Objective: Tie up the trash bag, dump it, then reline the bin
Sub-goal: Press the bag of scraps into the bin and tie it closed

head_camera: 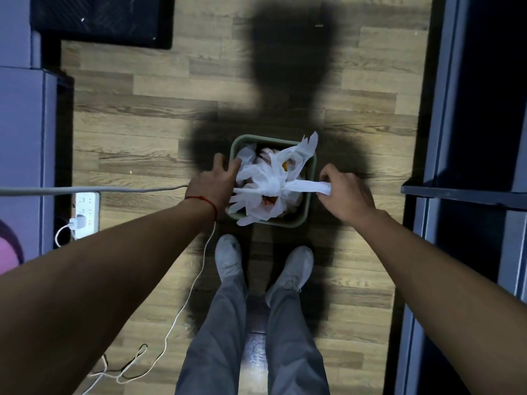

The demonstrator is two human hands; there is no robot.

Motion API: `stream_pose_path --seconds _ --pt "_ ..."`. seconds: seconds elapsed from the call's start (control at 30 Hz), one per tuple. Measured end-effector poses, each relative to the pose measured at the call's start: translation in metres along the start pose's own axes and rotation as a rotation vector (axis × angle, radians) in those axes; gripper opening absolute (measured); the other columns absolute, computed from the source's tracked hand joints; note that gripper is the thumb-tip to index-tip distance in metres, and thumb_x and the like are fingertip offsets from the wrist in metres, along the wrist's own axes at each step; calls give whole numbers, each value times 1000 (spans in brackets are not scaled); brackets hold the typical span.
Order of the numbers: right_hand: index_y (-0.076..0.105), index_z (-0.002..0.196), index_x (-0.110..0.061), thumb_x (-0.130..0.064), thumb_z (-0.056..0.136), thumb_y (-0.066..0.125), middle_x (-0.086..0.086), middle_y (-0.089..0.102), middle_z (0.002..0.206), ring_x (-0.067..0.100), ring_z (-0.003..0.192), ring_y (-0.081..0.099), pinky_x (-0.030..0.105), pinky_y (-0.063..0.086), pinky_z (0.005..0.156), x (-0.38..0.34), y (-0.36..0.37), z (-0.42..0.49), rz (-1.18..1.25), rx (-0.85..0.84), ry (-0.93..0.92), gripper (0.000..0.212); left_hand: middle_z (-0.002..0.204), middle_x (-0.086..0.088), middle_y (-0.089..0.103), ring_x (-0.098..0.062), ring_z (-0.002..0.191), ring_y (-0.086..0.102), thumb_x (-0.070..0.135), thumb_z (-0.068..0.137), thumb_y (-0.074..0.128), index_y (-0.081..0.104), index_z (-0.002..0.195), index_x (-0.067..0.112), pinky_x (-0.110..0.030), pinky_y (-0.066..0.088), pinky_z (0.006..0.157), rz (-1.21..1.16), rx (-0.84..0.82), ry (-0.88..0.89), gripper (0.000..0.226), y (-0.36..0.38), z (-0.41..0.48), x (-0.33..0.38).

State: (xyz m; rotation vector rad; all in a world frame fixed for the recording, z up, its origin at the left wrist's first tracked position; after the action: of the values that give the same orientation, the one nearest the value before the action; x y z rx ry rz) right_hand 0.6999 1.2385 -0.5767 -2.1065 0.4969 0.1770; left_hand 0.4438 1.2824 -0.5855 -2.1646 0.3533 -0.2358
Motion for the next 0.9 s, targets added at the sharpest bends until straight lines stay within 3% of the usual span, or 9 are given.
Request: stream_pose_path --seconds 0.13,0.2,0.27,0.33,0.4,0.5,0.6,0.73,0.9 --pt "60 104 -22 -20 86 60 4 70 101 31 95 64 28 38 66 -1 -1 -1 293 81 200 19 135 -25 33 -43 82 63 15 79 71 19 146 20 -44 53 68 20 -40 -46 85 1 0 0" --pt "57 118 -19 -7 87 57 8 67 111 33 103 61 29 34 68 0 -1 1 252 114 266 33 138 -25 31 -43 86 63 13 83 66 18 148 19 -44 52 69 36 -51 -36 81 0 0 5" --pt "44 134 -21 1 85 60 14 60 120 37 107 59 34 40 72 6 -3 6 84 124 284 57 149 -25 20 -44 104 58 15 85 65 12 151 20 -47 51 79 47 -61 -44 84 0 2 5" --pt "29 145 -26 -1 78 71 18 47 133 38 114 53 43 46 81 16 -3 14 -107 102 266 83 158 -21 -3 -44 138 27 28 85 65 1 153 22 -54 37 104 98 -54 -52 93 1 8 -2" --pt "19 149 -27 -10 72 80 18 31 145 37 123 42 47 42 91 24 -2 23 -290 90 218 100 158 -17 -19 -36 147 -8 46 85 60 -10 152 24 -62 7 116 197 16 -38 98 4 15 -11" --pt "8 151 -31 -20 69 82 13 4 160 35 139 22 50 30 103 33 2 31 -410 102 207 112 154 -15 -32 -35 144 -24 67 82 47 -18 149 29 -72 -9 107 261 115 -65 101 15 27 -24" --pt "0 152 -34 -24 70 82 11 -13 161 36 145 7 62 18 111 45 13 35 -365 89 275 116 156 -13 -28 -36 144 -23 59 89 45 -24 145 34 -76 -8 103 188 156 -194 92 28 38 -41" --pt "2 152 -37 -24 75 80 7 -20 160 37 146 2 70 6 110 77 36 38 -326 21 366 110 156 -9 -29 -38 145 -19 39 95 45 -24 143 42 -77 -5 103 137 117 -285 85 55 45 -67" --pt "3 152 -36 -21 76 78 5 -21 160 34 147 1 71 4 109 106 57 37 -339 -43 397 107 155 -8 -31 -39 145 -16 39 92 51 -23 144 44 -77 -11 100 181 84 -314 90 79 38 -85"
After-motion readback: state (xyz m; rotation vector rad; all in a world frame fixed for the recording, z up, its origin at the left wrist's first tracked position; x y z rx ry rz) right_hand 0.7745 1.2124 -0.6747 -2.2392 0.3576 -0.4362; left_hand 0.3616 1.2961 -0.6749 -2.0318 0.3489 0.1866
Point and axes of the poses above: each hand's wrist, its own z-axis towards the middle knuckle, its own y-axis out of the palm, x = y × z, the point moved 4 cm from there along z, towards the middle knuckle
